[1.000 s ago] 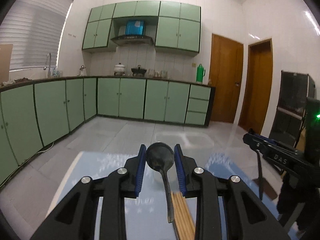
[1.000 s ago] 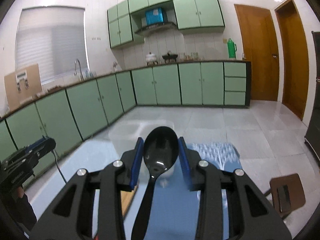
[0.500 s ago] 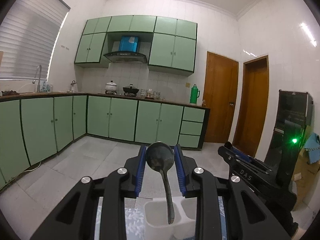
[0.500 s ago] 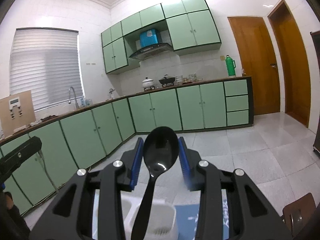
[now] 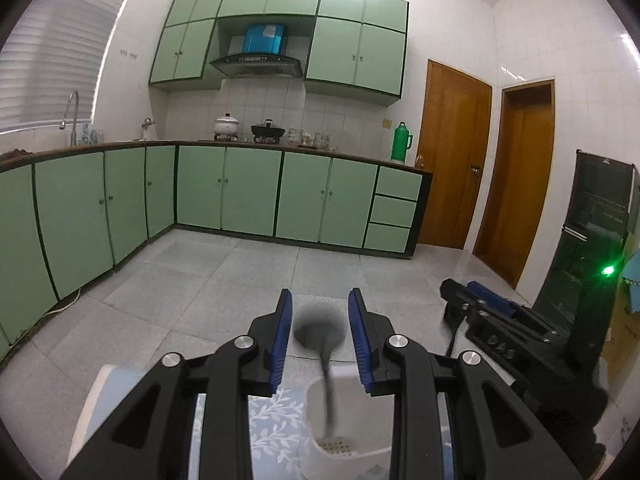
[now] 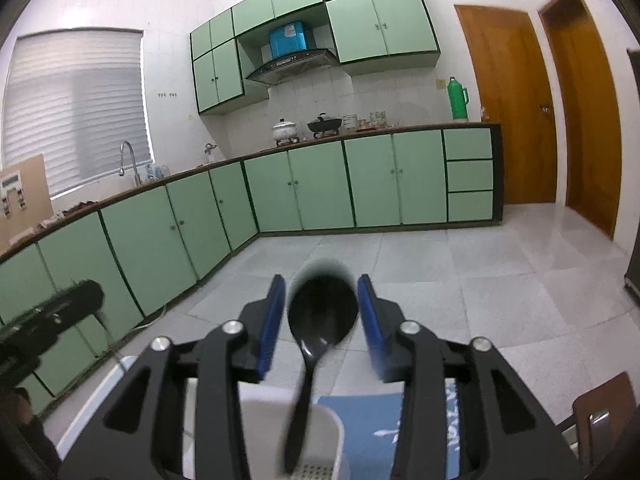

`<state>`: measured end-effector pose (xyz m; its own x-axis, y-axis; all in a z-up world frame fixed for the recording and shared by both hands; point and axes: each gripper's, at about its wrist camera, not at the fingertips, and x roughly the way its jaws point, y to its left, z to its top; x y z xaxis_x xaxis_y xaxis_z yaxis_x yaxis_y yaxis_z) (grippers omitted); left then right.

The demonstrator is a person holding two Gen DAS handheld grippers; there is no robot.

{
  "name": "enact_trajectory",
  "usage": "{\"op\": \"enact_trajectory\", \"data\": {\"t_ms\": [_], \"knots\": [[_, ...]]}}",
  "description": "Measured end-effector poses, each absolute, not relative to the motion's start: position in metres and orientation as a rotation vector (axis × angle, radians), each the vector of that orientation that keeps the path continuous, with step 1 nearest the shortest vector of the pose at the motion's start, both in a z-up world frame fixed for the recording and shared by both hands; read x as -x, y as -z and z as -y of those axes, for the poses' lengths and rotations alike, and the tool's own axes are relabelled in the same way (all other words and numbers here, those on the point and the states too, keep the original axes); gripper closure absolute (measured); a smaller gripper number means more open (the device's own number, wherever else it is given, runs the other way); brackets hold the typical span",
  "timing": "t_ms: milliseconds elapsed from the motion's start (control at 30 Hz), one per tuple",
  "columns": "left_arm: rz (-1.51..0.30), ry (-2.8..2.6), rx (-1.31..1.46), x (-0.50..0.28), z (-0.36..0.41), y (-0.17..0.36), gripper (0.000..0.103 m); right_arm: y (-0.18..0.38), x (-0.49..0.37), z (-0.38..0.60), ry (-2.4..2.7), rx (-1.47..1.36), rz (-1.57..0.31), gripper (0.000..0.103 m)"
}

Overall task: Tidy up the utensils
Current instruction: 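Open both tools to drop the spoons into the holder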

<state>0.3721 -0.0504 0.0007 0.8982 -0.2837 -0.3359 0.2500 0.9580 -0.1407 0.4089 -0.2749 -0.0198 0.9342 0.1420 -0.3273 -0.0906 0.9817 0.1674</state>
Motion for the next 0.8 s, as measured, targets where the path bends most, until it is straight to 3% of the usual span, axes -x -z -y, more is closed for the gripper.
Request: {"op": "enact_trajectory", "data": {"t_ms": [133,233,367,500,800], "knots": [[-0.357,0.275,0.098,-0.361,0.046,-0.003,0.074,0.012,-0.389,0.280,-0.131,-0.167,-0.350,0.060],[-0.362,0.271,0.091,-0.345,0.044,-0.007,0.071,0.004,-0.362,0.285,-0.131,-0.180,-0.359,0.050],[-0.387,0.256,0.086,-0.305,0.037,-0.005,0.060,0.002,-0.311,0.288,-0.140,-0.205,-0.391,0.031],[-0.455,0.245,0.088,-0.256,0.027,0.014,0.050,0.020,-0.252,0.282,-0.138,-0.196,-0.481,0.024],[-0.757,0.186,0.067,-0.178,0.018,0.095,0.048,0.092,-0.157,0.235,-0.140,-0.166,-0.786,0.022]]}}
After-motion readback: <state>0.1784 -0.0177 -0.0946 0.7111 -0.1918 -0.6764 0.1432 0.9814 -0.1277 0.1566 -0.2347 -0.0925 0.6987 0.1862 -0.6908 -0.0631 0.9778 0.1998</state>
